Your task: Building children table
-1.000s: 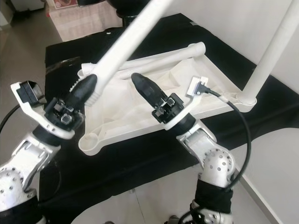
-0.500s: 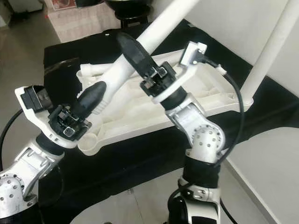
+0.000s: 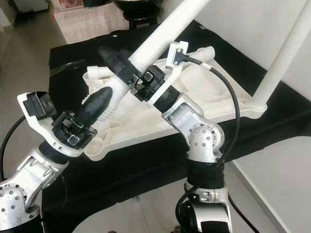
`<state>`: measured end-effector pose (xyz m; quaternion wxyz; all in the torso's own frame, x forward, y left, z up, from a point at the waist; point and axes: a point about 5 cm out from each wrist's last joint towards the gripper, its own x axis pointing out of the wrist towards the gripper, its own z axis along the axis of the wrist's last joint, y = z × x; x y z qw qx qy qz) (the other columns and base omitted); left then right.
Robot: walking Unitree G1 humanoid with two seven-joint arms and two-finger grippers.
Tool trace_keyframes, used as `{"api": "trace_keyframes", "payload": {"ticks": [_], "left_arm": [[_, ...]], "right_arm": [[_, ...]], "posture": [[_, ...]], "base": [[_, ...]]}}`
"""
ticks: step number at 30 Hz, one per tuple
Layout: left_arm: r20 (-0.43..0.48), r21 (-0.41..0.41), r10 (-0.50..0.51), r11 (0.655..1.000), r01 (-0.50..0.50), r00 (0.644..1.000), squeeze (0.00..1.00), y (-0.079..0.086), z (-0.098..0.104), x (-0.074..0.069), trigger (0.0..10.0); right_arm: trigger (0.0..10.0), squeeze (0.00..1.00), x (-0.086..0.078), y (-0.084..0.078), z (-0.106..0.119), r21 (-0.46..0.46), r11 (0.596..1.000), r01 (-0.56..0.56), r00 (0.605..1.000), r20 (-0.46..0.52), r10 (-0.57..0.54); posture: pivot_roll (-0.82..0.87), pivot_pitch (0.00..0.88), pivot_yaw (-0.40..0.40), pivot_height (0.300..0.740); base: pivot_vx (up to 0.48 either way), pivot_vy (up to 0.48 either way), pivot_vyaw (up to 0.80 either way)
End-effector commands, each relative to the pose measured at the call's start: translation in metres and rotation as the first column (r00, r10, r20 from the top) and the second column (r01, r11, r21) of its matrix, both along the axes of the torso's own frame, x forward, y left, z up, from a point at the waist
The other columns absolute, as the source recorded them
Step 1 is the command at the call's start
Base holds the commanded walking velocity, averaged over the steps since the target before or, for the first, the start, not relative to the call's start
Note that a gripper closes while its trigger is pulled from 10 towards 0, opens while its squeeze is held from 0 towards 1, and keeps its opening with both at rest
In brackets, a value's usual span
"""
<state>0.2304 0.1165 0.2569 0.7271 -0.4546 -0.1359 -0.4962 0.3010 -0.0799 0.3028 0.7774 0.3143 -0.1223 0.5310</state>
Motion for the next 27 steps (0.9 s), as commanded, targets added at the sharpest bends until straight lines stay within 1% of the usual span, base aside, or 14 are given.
{"api": "trace_keyframes", "payload": {"ticks": [1, 2, 3, 7, 14, 20, 23, 27], "left_arm": [[0.014, 0.014, -0.045, 0.999, 0.045, 0.999, 0.0, -0.004, 0.0, -0.006, 10.0], [0.014, 0.014, -0.045, 0.999, 0.045, 0.999, 0.0, -0.004, 0.0, -0.006, 10.0], [0.015, 0.015, -0.053, 0.998, 0.053, 0.998, 0.0, -0.005, -0.001, -0.007, 10.0], [0.018, 0.013, -0.072, 0.997, 0.071, 0.997, 0.0, -0.009, -0.001, -0.009, 10.0], [0.021, 0.016, -0.075, 0.997, 0.075, 0.997, 0.0, -0.01, -0.002, -0.008, 10.0], [0.03, 0.046, -0.059, 0.997, 0.057, 0.998, 0.0, -0.009, -0.004, -0.008, 10.0], [0.031, 0.05, -0.057, 0.997, 0.056, 0.998, 0.0, -0.009, -0.005, -0.008, 10.0], [0.031, 0.065, -0.028, 0.998, 0.026, 0.999, 0.0, -0.007, -0.005, -0.005, 10.0]], "right_arm": [[8.5, 0.0, -0.006, 0.004, 0.011, 0.006, 0.999, -0.043, 0.998, 0.043, 0.043], [8.5, 0.0, -0.006, 0.004, 0.011, 0.006, 0.999, -0.043, 0.998, 0.043, 0.043], [0.0, 0.0, -0.007, 0.003, 0.013, 0.017, 0.999, -0.052, 0.997, 0.058, 0.051], [0.0, 0.0, -0.009, 0.001, 0.017, 0.031, 0.998, -0.059, 0.995, 0.084, 0.056], [0.0, 0.0, -0.012, 0.002, 0.019, 0.042, 0.996, -0.078, 0.993, 0.088, 0.074], [0.0, 0.0, -0.019, 0.004, 0.018, 0.033, 0.992, -0.121, 0.989, 0.095, 0.118], [0.0, 0.0, -0.02, 0.004, 0.018, 0.032, 0.991, -0.126, 0.988, 0.095, 0.123], [0.0, 0.0, -0.021, 0.004, 0.015, 0.02, 0.992, -0.124, 0.989, 0.085, 0.122]], "posture": [[-0.09, 0.118, 0.059, 0.74], [-0.09, 0.118, 0.059, 0.74], [-0.09, 0.117, 0.06, 0.74], [-0.1, 0.114, 0.061, 0.74], [-0.1, 0.11, 0.058, 0.74], [-0.13, 0.109, 0.058, 0.74], [-0.13, 0.109, 0.059, 0.74], [-0.13, 0.111, 0.064, 0.74]], "base": [[0.0, 0.0, 0.0], [0.0, 0.0, 0.0], [0.0, 0.0, 0.0], [0.0, 0.0, 0.0], [0.0, 0.0, 0.0], [0.0, 0.0, 0.0], [0.0, 0.0, 0.0], [0.0, 0.0, 0.0]]}}
